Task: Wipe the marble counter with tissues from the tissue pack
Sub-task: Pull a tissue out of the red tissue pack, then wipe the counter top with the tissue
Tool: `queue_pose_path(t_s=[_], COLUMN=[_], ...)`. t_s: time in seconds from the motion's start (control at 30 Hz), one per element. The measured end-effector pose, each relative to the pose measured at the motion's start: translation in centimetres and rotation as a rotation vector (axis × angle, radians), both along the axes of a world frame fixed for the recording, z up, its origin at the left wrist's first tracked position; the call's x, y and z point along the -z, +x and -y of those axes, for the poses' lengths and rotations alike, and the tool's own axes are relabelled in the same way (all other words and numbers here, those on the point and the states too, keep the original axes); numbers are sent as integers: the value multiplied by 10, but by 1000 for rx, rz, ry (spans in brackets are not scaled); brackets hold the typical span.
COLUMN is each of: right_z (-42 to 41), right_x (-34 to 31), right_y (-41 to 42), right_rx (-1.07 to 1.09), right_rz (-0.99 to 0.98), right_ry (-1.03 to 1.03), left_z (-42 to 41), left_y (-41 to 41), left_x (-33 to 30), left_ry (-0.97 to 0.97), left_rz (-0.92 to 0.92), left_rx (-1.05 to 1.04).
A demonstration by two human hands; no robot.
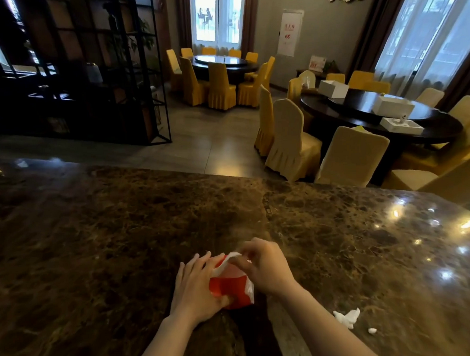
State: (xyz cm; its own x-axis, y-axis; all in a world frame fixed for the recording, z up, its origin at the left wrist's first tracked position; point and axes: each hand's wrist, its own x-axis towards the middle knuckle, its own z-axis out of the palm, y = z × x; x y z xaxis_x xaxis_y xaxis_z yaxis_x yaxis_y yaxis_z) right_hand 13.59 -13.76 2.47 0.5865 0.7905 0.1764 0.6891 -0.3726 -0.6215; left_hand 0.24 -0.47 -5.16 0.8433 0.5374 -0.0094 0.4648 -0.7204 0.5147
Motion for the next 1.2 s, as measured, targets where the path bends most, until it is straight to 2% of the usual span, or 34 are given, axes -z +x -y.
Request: queue_pose_path(t_s=[0.1,0.3,0.57,0.87,0.97,1.1,1.2], right_z=[3,12,22,98,139,186,206], right_x=[-13,-32,-55,-68,-59,-44,-31], right_y=[5,15,26,57,68,70,59], right_rx=[37,208,395,610,735,833,742], right_rz=[-232,-486,-686,-618,-503,-137,65], right_ry=[123,306,506,528,484,359,261], left_z=[0,-1,0,-9,1,39,78], left_y=[0,4,5,7,11,32,42], left_x=[3,3,-6,-16,-33,-49,-46], left_ry=[-25,-26,-23,39,120,300,223], left_rz=[12,-1,-50,-49,81,289,276], left_rx=[-42,-51,-51,-260,-281,41,332])
